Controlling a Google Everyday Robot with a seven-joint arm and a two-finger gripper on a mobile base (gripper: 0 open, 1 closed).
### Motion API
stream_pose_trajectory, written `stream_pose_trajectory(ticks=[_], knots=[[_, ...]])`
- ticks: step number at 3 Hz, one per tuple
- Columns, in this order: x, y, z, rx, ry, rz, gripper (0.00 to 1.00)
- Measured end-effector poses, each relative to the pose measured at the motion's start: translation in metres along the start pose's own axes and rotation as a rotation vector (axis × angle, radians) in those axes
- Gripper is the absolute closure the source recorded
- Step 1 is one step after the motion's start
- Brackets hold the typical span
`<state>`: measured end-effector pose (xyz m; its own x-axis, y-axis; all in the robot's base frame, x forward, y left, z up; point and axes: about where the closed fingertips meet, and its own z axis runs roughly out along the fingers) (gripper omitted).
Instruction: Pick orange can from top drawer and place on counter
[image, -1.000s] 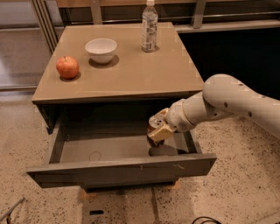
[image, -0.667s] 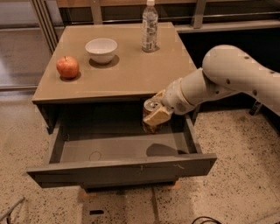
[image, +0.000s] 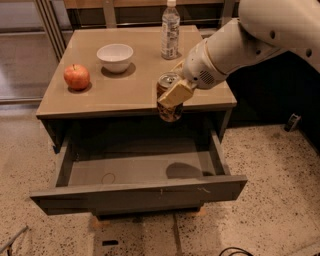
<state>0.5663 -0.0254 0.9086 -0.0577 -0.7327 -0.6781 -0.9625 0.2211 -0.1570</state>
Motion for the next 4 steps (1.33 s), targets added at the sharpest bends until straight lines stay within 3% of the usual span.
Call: stream_pose_trajectory(ticks=[1, 2, 4], knots=[[0.000, 0.000, 0.000, 0.000, 0.000, 0.000, 1.00], [-0.009, -0.015, -0.007, 0.001, -0.028, 0.003, 1.00], [-0.023, -0.067, 0.007, -0.028, -0.060, 0.028, 1.00]])
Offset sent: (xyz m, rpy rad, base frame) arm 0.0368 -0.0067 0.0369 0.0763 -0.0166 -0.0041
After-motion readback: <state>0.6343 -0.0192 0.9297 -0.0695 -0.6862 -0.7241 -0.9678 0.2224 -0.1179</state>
